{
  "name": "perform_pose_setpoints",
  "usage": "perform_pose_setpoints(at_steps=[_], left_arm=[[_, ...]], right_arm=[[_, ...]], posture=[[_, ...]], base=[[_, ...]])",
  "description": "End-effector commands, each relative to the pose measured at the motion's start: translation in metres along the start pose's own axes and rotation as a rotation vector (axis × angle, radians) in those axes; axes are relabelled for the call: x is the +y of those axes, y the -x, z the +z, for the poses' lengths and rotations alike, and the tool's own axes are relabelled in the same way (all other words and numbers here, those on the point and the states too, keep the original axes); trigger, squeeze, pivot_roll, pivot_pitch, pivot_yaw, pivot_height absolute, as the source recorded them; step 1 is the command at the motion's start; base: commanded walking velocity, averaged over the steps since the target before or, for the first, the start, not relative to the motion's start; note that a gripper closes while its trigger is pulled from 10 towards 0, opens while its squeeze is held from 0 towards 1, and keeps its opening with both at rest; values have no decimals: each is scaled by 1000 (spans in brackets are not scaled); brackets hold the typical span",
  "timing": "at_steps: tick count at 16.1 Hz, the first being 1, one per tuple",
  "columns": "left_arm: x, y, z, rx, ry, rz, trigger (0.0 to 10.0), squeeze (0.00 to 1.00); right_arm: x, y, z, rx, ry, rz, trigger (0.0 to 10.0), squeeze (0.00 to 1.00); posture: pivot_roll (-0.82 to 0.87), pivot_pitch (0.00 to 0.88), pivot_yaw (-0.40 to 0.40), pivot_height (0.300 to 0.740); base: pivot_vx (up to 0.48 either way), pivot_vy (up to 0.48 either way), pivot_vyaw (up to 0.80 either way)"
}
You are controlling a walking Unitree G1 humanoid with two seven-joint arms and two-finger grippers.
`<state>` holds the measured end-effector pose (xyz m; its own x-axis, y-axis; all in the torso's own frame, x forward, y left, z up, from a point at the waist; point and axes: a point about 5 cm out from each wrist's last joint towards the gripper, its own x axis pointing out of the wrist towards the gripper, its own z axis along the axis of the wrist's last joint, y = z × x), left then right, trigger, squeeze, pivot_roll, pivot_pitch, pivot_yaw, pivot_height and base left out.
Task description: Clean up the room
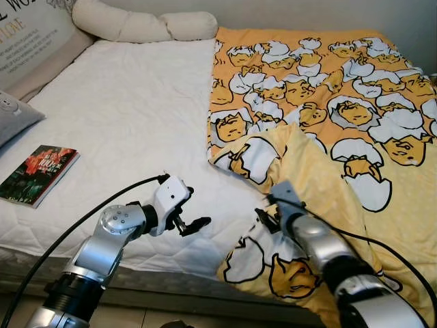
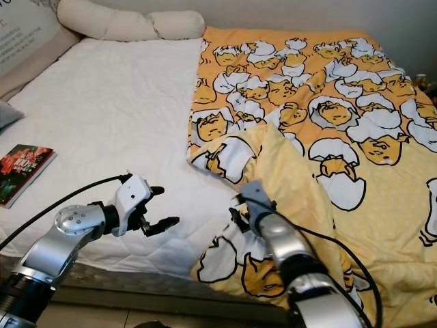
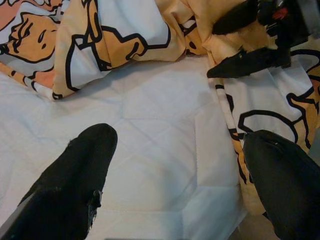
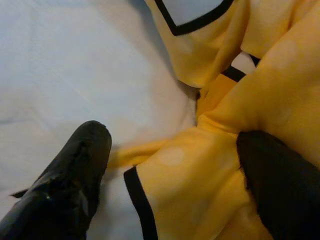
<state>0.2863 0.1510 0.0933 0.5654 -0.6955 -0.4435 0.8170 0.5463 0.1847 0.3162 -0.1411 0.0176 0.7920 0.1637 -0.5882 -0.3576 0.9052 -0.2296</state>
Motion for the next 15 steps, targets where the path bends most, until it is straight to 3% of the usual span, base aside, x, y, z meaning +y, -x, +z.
perform_pose_setpoints(at_steps=[1, 3, 4, 5, 6, 7, 8, 11, 14, 15], left_arm=[[3, 0, 3, 7, -16, 4, 10000, 0], [4, 0, 3, 4, -10, 7, 10000, 0], [4, 0, 3, 4, -9, 6, 10000, 0], [3, 0, 3, 3, -3, 1, 10000, 0], [3, 1, 3, 1, 3, -13, 10000, 0], [2, 2, 2, 1, 4, -19, 10000, 0], [3, 3, 2, 4, 5, -17, 10000, 0], [3, 3, 1, 12, 6, -18, 10000, 0], [3, 3, 1, 14, 6, -26, 10000, 0], [3, 3, 1, 15, 6, -27, 10000, 0]], right_arm=[[2, -3, 7, 7, 19, -40, 10000, 1000], [10, -3, 1, 48, 51, -35, 10000, 1000], [11, -3, -2, 66, 55, -40, 10000, 894], [11, -3, -7, 87, 47, -40, 10000, 0], [11, -2, -15, 121, 34, -47, 9647, 0], [9, -2, -19, 135, 27, -56, 7608, 0], [7, -1, -22, 142, 17, -66, 0, 0], [1, -1, -24, 140, -27, -75, 0, 0], [-2, -1, -22, 117, -152, -74, 0, 0], [-2, -1, -22, 117, -155, -76, 0, 0]], posture=[[23, 0, 61, 740], [24, 0, 60, 740], [24, 0, 59, 740], [22, 0, 59, 740], [22, 0, 59, 740], [22, 0, 59, 740], [22, 0, 59, 740], [22, 0, 62, 740], [21, 0, 64, 740], [20, 0, 65, 740]], base=[[0, 0, 0], [0, 0, 0], [0, 0, 0], [0, 0, 0], [0, 0, 0], [0, 0, 0], [0, 0, 0], [0, 0, 0], [0, 0, 0], [0, 0, 0]])
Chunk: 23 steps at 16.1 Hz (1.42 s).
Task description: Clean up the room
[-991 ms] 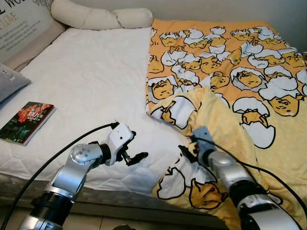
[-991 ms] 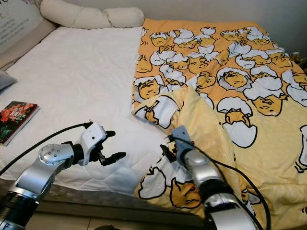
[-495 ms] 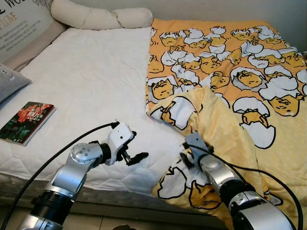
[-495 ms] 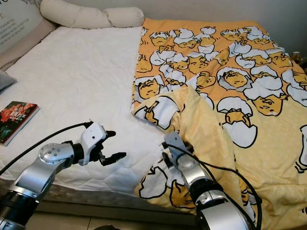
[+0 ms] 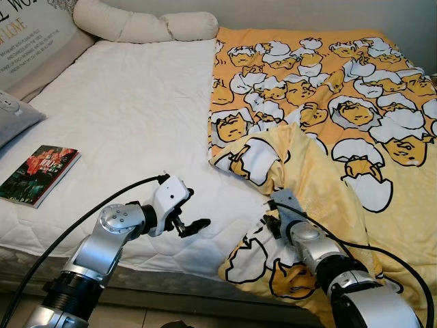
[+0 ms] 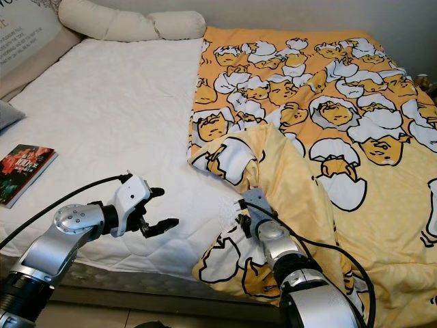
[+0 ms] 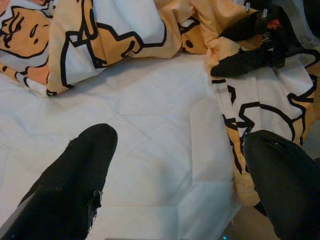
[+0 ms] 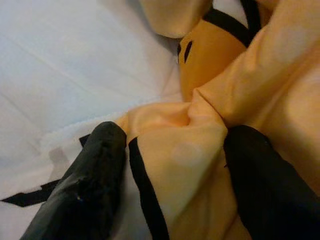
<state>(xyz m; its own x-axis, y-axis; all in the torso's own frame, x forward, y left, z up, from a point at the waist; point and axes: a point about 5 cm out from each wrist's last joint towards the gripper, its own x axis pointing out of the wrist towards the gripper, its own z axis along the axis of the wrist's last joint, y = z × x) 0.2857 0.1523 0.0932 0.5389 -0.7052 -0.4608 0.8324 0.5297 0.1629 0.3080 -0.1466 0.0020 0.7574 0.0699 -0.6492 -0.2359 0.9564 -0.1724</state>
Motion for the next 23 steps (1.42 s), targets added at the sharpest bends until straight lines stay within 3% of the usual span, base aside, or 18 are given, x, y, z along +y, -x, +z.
perform_pose_setpoints(at_steps=[1, 8, 14, 15, 16, 17, 18, 19, 20, 21, 23], left_arm=[[2, 2, 2, 1, -4, 2, 10000, 0], [3, 2, 2, 3, -5, 4, 10000, 0], [2, 2, 1, 3, -2, 3, 10000, 0], [3, 2, 1, 4, -2, 4, 10000, 0], [3, 3, 1, 5, -1, 4, 10000, 0], [3, 3, 0, 7, -1, 4, 10000, 0], [3, 3, 0, 7, -1, 3, 10000, 0], [3, 3, 0, 9, 0, 2, 10000, 0], [3, 3, 0, 9, 0, 1, 10000, 0], [3, 4, 0, 11, 2, -5, 10000, 0], [3, 4, -1, 16, 2, -11, 10000, 0]], right_arm=[[-6, 0, -4, 20, -24, -14, 0, 0], [-14, 1, -6, 9, -88, -19, 0, 0], [-12, 1, -1, -45, -149, 45, 0, 0], [-2, 2, 9, -122, -165, 195, 0, 0], [13, 7, 17, -203, -142, 419, 0, 0], [23, 15, 17, -241, -54, 623, 0, 0], [26, 19, 13, -239, -9, 714, 0, 0], [28, 31, 0, -204, 96, 907, 0, 0], [27, 33, -3, -197, 118, 934, 0, 0], [19, 49, -23, -99, 226, 1119, 0, 0], [13, 62, -39, -9, 313, 1236, 0, 0]], posture=[[20, 0, 65, 740], [19, 0, 67, 740], [20, 0, 69, 740], [20, 0, 68, 740], [20, 0, 68, 740], [20, 0, 68, 740], [19, 0, 71, 740], [19, 0, 71, 740], [19, 0, 71, 740], [15, 0, 76, 740], [12, 0, 79, 740]], base=[[0, 0, 0], [0, 0, 0], [0, 0, 0], [0, 0, 0], [0, 0, 0], [0, 0, 0], [0, 0, 0], [0, 0, 0], [0, 0, 0], [0, 0, 0], [0, 0, 0]])
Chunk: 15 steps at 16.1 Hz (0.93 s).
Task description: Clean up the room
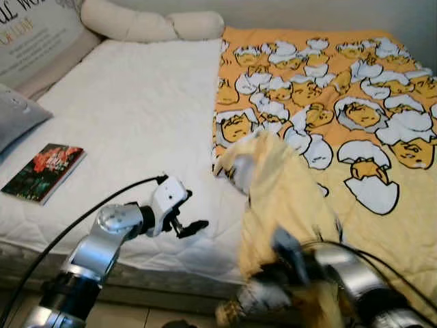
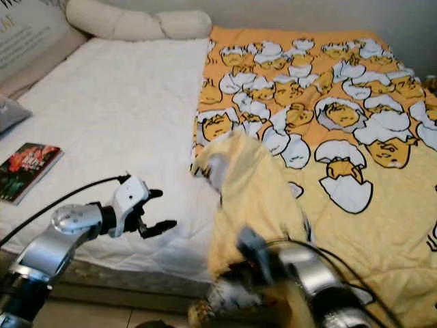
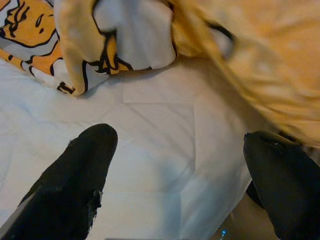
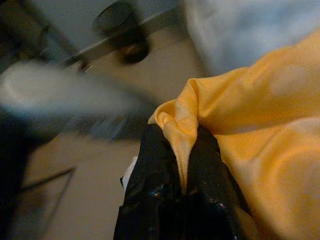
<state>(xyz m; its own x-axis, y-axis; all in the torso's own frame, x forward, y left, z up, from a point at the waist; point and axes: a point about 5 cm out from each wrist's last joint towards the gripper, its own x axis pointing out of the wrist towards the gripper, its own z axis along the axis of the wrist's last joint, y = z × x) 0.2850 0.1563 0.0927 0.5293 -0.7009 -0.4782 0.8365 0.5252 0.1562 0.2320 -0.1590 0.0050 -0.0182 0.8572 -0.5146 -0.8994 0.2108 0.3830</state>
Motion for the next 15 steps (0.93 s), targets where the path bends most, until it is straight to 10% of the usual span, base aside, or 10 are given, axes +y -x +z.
perform_pose_setpoints(at_steps=[1, 4, 6, 7, 8, 13, 15], left_arm=[[1, 1, 1, -2, -2, -5, 10000, 0], [1, 0, 3, -3, -4, -13, 10000, 0], [2, 0, 3, 0, -7, -17, 10000, 0], [2, 0, 3, 1, -8, -18, 10000, 0], [2, 1, 2, 5, -8, -25, 10000, 0], [0, 5, -4, 38, -10, -48, 10000, 0], [1, 7, -6, 53, -6, -56, 10000, 0]], right_arm=[[5, -5, 8, 12, 45, 81, 0, 0], [13, -15, 8, -31, 30, 113, 1137, 0], [15, -34, 1, -15, 28, 71, 10000, 0], [15, -49, 1, -38, -21, 47, 10000, 831], [16, -61, 1, -48, -53, 29, 10000, 1000], [9, -61, -13, 8, -54, -85, 10000, 1000], [0, -32, -21, -8, -33, -103, 10000, 1000]], posture=[[10, 0, 81, 740], [8, 0, 89, 740], [8, 0, 92, 740], [8, 0, 93, 740], [8, 0, 93, 740], [5, 0, 92, 740], [5, 0, 91, 740]], base=[[0, 0, 0], [0, 0, 0], [0, 0, 0], [0, 0, 0], [0, 0, 0], [0, 0, 0], [0, 0, 0]])
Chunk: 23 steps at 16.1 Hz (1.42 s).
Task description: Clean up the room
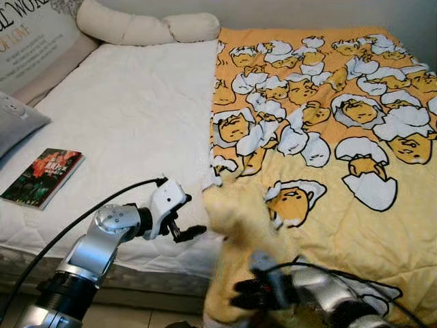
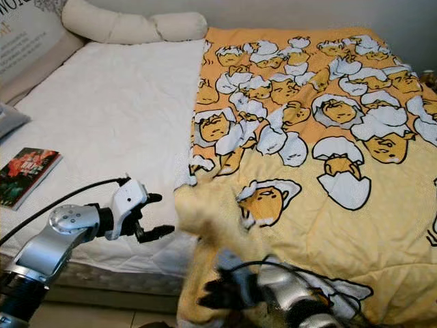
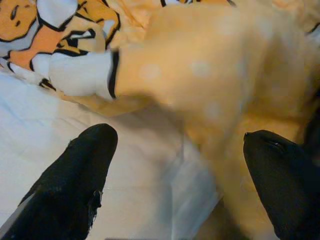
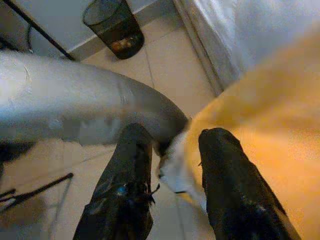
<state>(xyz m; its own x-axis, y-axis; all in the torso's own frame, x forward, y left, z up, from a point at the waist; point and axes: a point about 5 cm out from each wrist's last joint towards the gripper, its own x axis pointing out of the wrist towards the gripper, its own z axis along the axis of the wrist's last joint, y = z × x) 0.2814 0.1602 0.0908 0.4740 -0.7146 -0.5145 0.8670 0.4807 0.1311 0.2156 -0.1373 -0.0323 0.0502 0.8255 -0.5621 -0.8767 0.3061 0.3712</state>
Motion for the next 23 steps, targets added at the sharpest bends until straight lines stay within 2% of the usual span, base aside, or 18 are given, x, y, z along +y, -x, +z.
perform_pose_setpoints(at_steps=[1, 2, 3, 4, 5, 7, 8, 10, 11, 12, 14, 15, 17, 21, 23], left_arm=[[3, 5, -4, 25, 3, 6, 10000, 0], [5, 7, -5, 30, 8, 8, 10000, 0], [5, 8, -5, 31, 10, 8, 10000, 0], [6, 10, -6, 33, 16, 10, 10000, 0], [7, 12, -7, 30, 32, 23, 10000, 0], [11, 15, -7, 12, 42, 69, 10000, 0], [17, 13, -4, -20, 59, 151, 10000, 0], [22, 6, 0, -54, 76, 235, 10000, 0], [25, 0, 6, -110, 109, 321, 10000, 0], [27, -2, 6, -115, 127, 348, 10000, 0], [32, -6, 9, -160, 196, 472, 10000, 0], [31, -8, 8, -159, 204, 500, 10000, 0], [30, -10, 5, -160, 222, 525, 10000, 0], [30, -12, 8, -170, 231, 546, 10000, 0], [30, -12, 7, -168, 228, 551, 10000, 0]], right_arm=[[-10, 24, 11, -76, 27, 21, 10000, 1000], [-12, 40, 24, -145, 52, 75, 10000, 1000], [-12, 43, 30, -166, 62, 93, 10000, 1000], [-9, 51, 49, -227, 100, 120, 10000, 545], [-4, 57, 74, -307, 142, 132, 10000, 0], [-3, 65, 100, -390, 169, 82, 10000, 0], [-8, 72, 114, -430, 160, -21, 10000, 0], [-18, 73, 123, -471, 154, -213, 10000, 0], [-35, 76, 130, -531, 68, -465, 10000, 0], [-40, 78, 131, -554, 38, -523, 10000, 0], [-60, 89, 128, -610, -164, -829, 10000, 0], [-68, 94, 126, -605, -208, -962, 10000, 0], [-70, 93, 120, -623, -265, -1074, 10000, 0], [-66, 73, 119, -541, -189, -1158, 10000, 0], [-64, 67, 121, -549, -198, -1178, 10000, 0]], posture=[[0, 0, 94, 740], [0, 0, 94, 740], [0, 0, 94, 740], [-3, 0, 95, 740], [-13, 0, 97, 740], [-20, 0, 97, 740], [-24, 0, 94, 740], [-44, 0, 92, 740], [-56, 0, 85, 740], [-58, 0, 84, 740], [-63, 0, 67, 740], [-60, 0, 59, 740], [-65, 0, 54, 740], [-66, 0, 51, 740], [-75, 0, 50, 740]], base=[[0, 0, 0], [0, 0, 0], [0, 0, 0], [0, 0, 0], [0, 0, 0], [0, 0, 0], [0, 0, 0], [0, 0, 0], [0, 0, 0], [0, 0, 0], [0, 364, 0], [0, 480, 0], [0, 480, 0], [0, 430, 0], [0, 384, 0]])
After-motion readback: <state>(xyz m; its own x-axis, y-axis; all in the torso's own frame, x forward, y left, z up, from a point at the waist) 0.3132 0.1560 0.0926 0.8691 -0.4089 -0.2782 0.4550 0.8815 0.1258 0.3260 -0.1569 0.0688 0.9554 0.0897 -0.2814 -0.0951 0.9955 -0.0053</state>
